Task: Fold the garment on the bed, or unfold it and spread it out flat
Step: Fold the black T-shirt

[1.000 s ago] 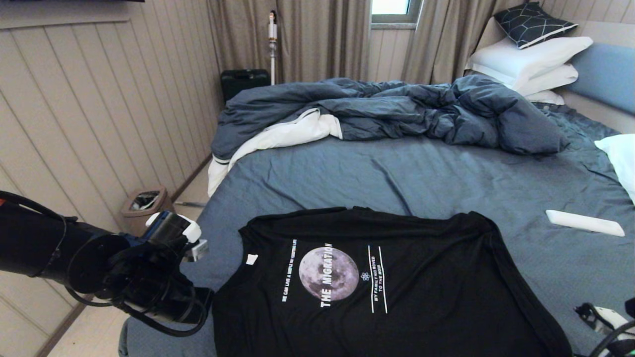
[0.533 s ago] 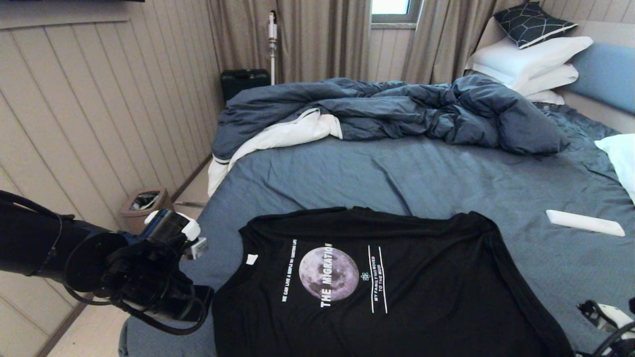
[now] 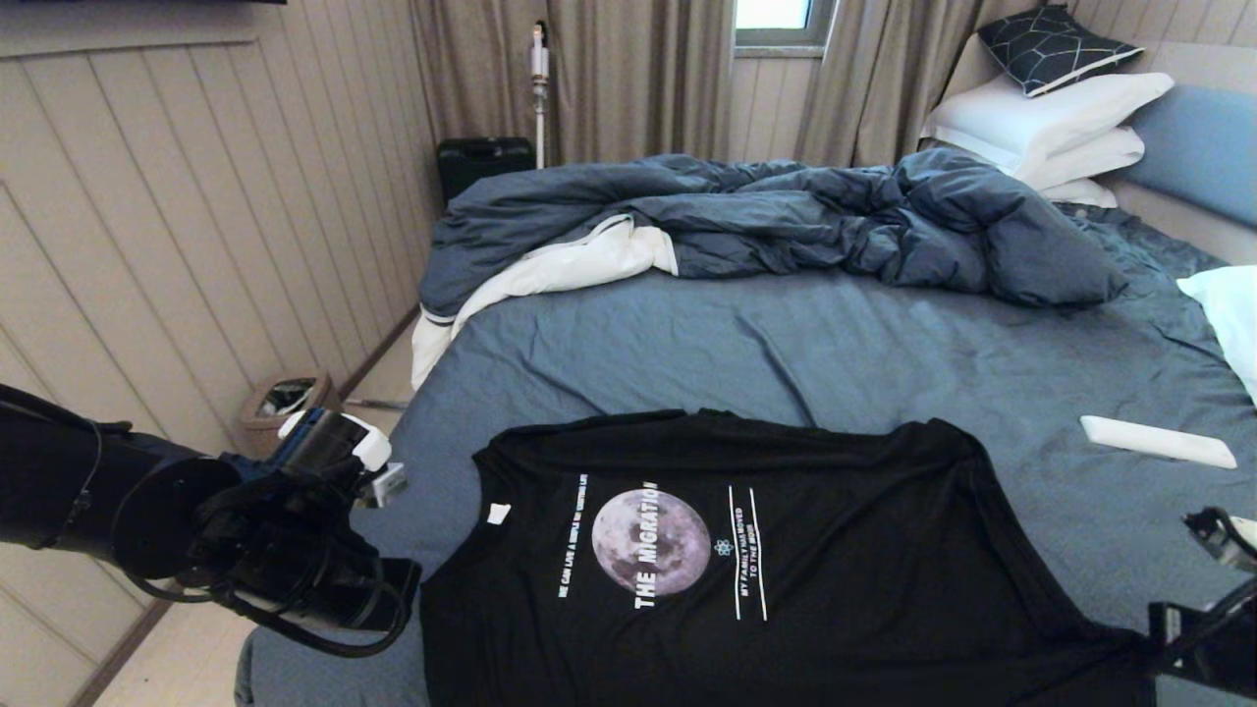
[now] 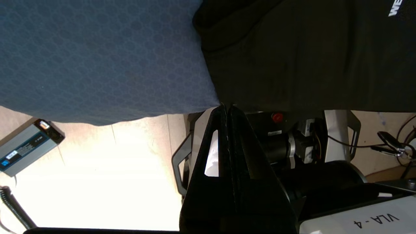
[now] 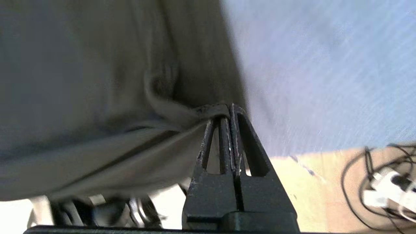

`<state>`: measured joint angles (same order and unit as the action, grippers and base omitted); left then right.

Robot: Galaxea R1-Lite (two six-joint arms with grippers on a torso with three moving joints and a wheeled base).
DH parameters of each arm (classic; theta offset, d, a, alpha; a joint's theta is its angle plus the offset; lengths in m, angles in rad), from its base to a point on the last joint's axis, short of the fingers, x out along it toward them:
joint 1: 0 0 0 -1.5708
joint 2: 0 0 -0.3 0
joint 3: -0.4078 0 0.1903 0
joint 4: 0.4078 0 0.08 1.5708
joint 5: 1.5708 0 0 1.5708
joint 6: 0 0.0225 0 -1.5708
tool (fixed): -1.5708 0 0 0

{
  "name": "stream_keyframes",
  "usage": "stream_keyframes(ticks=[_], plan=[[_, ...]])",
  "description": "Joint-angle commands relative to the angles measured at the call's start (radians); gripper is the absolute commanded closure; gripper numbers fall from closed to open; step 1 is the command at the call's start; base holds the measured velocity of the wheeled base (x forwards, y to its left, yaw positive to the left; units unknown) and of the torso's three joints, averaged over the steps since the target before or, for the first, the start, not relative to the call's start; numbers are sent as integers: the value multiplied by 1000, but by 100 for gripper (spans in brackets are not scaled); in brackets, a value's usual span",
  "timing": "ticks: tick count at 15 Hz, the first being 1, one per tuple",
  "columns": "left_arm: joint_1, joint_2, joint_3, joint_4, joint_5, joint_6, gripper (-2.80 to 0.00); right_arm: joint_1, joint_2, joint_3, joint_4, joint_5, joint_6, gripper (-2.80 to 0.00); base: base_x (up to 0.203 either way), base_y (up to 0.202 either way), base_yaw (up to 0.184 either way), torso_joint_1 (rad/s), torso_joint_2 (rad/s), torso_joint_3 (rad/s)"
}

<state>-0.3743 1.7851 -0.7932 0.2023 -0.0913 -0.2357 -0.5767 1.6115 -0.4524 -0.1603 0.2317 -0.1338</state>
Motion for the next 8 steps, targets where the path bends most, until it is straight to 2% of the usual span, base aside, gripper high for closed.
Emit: stream_keyframes(ticks=[1, 4, 8], plan=[[3, -4, -7, 0, 0, -2, 0, 7, 43, -74, 19, 2, 17, 0, 0, 0, 0, 0, 0, 0], [11, 5, -25, 0, -2, -2, 0, 12, 116, -111, 27, 1, 24, 0, 0, 0, 0, 0, 0, 0], [11, 13, -27, 2, -1, -7, 0, 25, 145, -94, 25, 1, 18, 0, 0, 0, 0, 0, 0, 0]])
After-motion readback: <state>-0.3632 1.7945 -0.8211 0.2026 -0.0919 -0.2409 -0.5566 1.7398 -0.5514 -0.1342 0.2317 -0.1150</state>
